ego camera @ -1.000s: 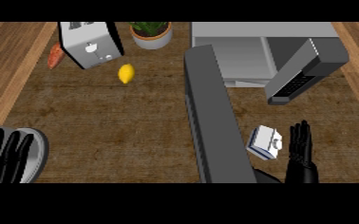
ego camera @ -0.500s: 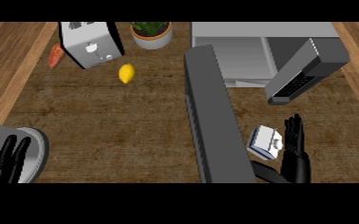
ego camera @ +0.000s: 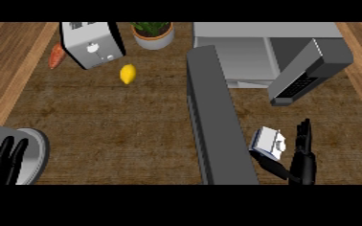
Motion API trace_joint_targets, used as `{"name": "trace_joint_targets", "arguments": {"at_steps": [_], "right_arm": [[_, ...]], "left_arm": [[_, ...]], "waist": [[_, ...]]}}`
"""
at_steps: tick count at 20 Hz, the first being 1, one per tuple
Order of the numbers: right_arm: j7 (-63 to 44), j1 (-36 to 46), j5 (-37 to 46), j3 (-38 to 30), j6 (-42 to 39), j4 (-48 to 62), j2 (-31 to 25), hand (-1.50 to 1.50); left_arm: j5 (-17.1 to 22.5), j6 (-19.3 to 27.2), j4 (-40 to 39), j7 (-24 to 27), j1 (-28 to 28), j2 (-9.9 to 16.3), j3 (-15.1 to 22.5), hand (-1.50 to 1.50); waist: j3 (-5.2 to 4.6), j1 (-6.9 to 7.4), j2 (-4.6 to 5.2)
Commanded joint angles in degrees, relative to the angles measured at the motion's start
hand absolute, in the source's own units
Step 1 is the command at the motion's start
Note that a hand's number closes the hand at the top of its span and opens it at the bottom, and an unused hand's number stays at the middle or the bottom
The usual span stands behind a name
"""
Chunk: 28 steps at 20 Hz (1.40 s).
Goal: Pick up the milk, place it into the microwave and close the microwave
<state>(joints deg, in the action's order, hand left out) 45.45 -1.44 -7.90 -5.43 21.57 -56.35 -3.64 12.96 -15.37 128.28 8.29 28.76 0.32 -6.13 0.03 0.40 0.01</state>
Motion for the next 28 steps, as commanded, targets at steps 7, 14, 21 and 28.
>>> {"name": "trace_joint_targets", "arguments": {"at_steps": [7,14,21,28], "right_arm": [[6.49,3.38,-4.47,-2.92,-16.87,11.7,-4.29,-1.5],[12.89,4.16,-2.85,3.42,-30.61,12.94,-1.61,1.5],[17.42,6.34,0.26,-2.41,-8.67,12.27,0.4,1.5],[12.19,15.02,-3.43,-3.52,-28.68,16.07,-10.23,1.5]], "left_arm": [[4.11,-1.42,-3.1,0.89,-1.9,2.29,-4.88,-1.5],[3.53,-0.7,1.97,-4.21,-0.8,1.77,-1.64,-1.5],[2.09,-1.25,-2.49,0.15,-1.84,0.23,-1.61,-1.5],[1.58,-2.7,-2.79,0.73,-0.49,0.79,-1.55,-1.5]], "waist": [[0.02,-0.14,0.06],[0.03,-0.07,-0.04],[-0.06,-0.25,-0.08],[0.06,0.72,0.16]]}}
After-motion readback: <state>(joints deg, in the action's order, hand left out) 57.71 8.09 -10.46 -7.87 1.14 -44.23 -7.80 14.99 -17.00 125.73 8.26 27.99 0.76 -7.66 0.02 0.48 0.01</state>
